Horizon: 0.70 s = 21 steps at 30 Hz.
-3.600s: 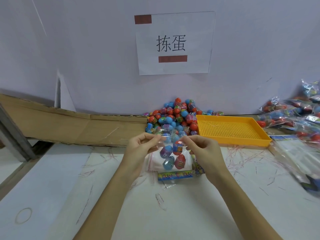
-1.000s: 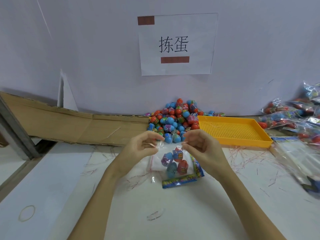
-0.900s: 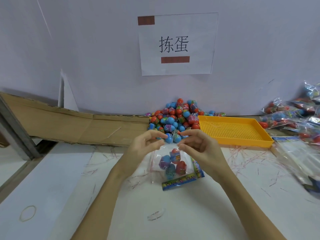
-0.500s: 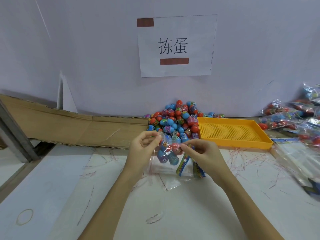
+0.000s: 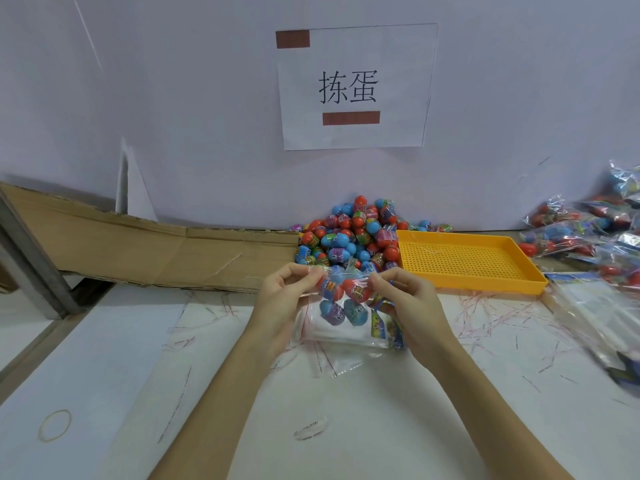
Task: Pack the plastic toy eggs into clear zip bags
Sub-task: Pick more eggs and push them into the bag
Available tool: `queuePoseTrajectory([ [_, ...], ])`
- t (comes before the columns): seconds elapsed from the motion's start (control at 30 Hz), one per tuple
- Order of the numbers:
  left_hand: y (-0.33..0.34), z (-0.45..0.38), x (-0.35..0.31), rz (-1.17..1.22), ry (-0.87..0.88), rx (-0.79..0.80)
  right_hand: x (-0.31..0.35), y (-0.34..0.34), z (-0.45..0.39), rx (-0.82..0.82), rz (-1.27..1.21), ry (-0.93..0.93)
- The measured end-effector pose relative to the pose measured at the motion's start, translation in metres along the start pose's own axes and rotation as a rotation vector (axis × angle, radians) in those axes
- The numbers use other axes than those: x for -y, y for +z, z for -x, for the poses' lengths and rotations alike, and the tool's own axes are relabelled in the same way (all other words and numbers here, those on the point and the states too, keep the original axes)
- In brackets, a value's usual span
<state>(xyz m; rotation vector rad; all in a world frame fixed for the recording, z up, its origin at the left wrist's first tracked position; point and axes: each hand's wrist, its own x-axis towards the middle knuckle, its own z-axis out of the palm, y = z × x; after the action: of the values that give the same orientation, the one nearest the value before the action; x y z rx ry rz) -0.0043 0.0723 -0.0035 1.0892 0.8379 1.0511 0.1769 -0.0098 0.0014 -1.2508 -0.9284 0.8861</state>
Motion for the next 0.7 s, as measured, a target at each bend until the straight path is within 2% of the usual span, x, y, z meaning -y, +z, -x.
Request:
queuePoseTrajectory([
  [0.17,0.002,0.002,-0.001,-0.069,-0.045,0.113,-0.001,-0.003,0.001,-0.016,0.018,-0.001],
  [0.3,0.001,0.005,-0.001,-0.236,0.043,0.077,0.001,-0.007,0.0,-0.007,0.045,-0.024],
  [0.4,-0.001,0.004,-0.003,-0.165,0.065,0.035,0.0,-0.008,0.0,0.05,0.106,-0.084],
  [0.53,-0.006,0.002,-0.005,-0.028,0.031,-0.011,-0.004,-0.008,-0.002,0.178,0.206,-0.026],
  [0.6,-0.009,0.001,-0.005,-0.032,0.014,-0.01,-0.005,-0.008,-0.002,0.11,0.186,-0.033],
  [0.7,-0.006,0.001,-0.002,-0.029,0.001,-0.008,-0.008,-0.008,-0.004,-0.081,0.277,-0.17],
])
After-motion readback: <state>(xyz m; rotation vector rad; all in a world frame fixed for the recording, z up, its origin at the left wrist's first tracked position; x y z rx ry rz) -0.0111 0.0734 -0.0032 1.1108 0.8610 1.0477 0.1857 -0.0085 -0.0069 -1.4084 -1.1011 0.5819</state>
